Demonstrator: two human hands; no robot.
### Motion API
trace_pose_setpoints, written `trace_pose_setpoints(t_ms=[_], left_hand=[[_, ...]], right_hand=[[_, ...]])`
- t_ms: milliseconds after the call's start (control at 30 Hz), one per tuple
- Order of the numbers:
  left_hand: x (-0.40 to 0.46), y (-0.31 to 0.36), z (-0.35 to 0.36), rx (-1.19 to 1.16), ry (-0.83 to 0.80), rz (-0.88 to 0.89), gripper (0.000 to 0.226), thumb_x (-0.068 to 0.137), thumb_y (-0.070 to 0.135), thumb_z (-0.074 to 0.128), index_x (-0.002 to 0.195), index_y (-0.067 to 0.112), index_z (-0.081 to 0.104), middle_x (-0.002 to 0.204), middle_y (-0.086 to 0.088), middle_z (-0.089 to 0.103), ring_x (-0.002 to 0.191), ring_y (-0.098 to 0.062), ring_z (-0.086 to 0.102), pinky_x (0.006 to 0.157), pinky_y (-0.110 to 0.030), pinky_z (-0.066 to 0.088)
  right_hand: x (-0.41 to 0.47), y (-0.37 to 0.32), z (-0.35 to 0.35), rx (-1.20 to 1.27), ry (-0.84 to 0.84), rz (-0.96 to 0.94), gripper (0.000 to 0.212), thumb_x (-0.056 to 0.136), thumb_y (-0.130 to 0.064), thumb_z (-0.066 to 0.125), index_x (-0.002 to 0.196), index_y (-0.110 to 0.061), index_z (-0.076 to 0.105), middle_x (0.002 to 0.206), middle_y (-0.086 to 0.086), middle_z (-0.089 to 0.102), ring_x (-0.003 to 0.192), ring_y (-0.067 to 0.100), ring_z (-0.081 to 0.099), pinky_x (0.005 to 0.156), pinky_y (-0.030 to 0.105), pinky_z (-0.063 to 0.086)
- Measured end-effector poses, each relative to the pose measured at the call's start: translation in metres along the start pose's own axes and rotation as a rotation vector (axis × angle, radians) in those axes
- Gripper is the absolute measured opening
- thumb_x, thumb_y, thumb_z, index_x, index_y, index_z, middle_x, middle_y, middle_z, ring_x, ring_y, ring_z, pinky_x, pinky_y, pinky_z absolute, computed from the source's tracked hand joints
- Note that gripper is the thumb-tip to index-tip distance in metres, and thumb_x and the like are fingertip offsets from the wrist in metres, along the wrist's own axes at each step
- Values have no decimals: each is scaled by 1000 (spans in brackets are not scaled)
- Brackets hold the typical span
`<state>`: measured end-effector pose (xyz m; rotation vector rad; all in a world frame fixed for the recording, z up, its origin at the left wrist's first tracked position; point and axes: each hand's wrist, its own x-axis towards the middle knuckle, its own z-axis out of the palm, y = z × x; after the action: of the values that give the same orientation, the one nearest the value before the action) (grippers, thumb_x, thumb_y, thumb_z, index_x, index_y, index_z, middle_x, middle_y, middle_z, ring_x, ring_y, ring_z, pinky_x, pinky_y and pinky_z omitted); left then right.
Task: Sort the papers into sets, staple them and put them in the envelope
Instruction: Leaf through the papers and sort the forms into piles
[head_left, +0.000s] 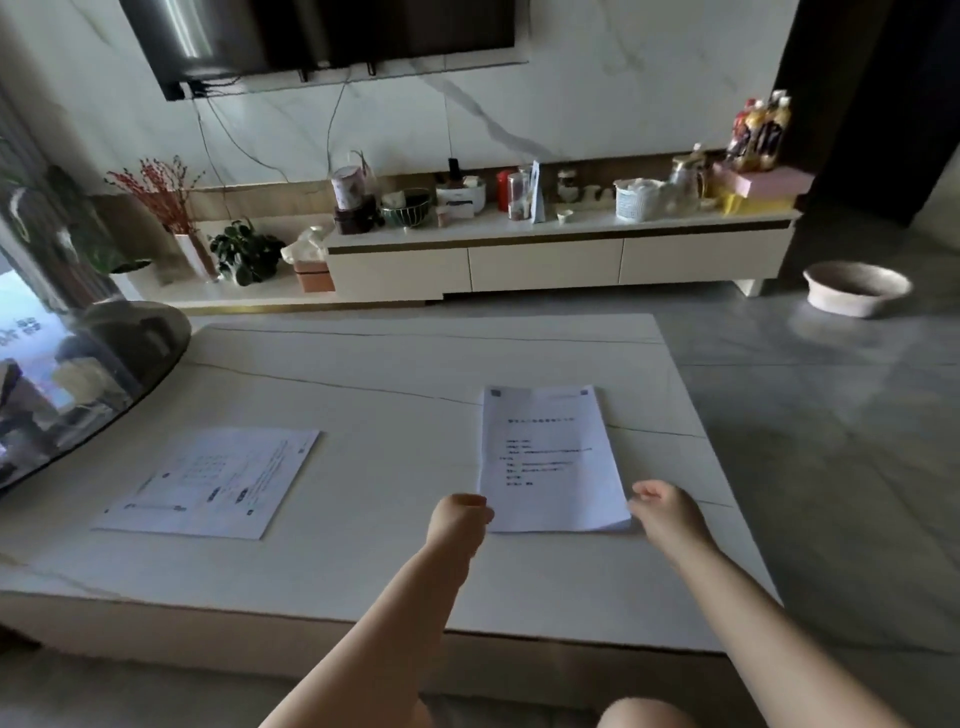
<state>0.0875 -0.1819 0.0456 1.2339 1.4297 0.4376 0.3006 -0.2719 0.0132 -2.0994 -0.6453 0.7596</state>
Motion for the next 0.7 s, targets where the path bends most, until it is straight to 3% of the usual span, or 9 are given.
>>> trace_pose_setpoints(t_ms=[67, 133, 200, 267, 433, 500, 600, 700], left_hand=[[16, 1, 17, 86, 21, 20, 21, 85, -1, 53, 85, 20, 58, 88, -7, 53, 72, -21, 45, 70, -25, 33], [41, 3, 29, 190, 53, 27, 35, 88, 3, 52, 120, 16, 59, 115, -7, 60, 91, -23, 55, 76, -24, 40], [71, 3, 35, 304, 120, 21, 47, 88, 7, 50, 134, 14, 51, 130, -11, 56, 110, -26, 56, 88, -29, 46], [103, 6, 39, 363, 172, -14, 51, 85, 9, 49, 135, 15, 49, 130, -11, 55, 116, -30, 54, 98, -35, 45], [145, 14, 45, 320, 160, -90, 46, 83, 12, 49, 128, 10, 50, 124, -13, 55, 109, -32, 56, 94, -39, 48], [149, 14, 42, 287, 155, -123, 44, 84, 16, 53, 127, 10, 48, 122, -13, 57, 106, -31, 57, 91, -36, 48], [148, 11, 35, 140, 110, -166, 27, 82, 20, 61, 105, 14, 48, 98, -5, 62, 87, -25, 58, 78, -31, 48], [141, 2, 31, 111, 66, -153, 40, 80, 26, 65, 115, 11, 54, 103, -4, 64, 93, -25, 63, 84, -36, 53]], right_hand=[[15, 8, -3, -37, -30, 35, 47, 87, -10, 58, 133, -4, 50, 136, 14, 54, 120, 28, 53, 89, 28, 40], [32, 13, -1, -49, -61, 57, 53, 88, -14, 59, 138, -5, 45, 141, 13, 49, 125, 26, 50, 94, 28, 39], [48, 14, 5, -96, -84, 46, 57, 90, -21, 59, 142, -7, 39, 145, 11, 44, 128, 25, 47, 95, 27, 38], [63, 14, 15, -183, -92, 14, 61, 92, -27, 57, 146, -12, 32, 147, 9, 42, 131, 25, 43, 95, 27, 37], [78, 12, 48, -539, -35, -131, 61, 90, -25, 55, 146, -18, 31, 144, 2, 43, 124, 29, 40, 94, 31, 37], [74, 11, 54, -528, -6, -95, 66, 90, -19, 54, 149, -17, 25, 146, 1, 40, 126, 29, 36, 95, 32, 38], [68, 7, 52, -466, 6, -43, 69, 88, -14, 56, 150, -19, 24, 142, 7, 44, 127, 31, 35, 94, 31, 38], [63, 6, 51, -431, -10, -31, 71, 88, -12, 58, 150, -21, 25, 139, 10, 47, 126, 31, 35, 94, 31, 38]])
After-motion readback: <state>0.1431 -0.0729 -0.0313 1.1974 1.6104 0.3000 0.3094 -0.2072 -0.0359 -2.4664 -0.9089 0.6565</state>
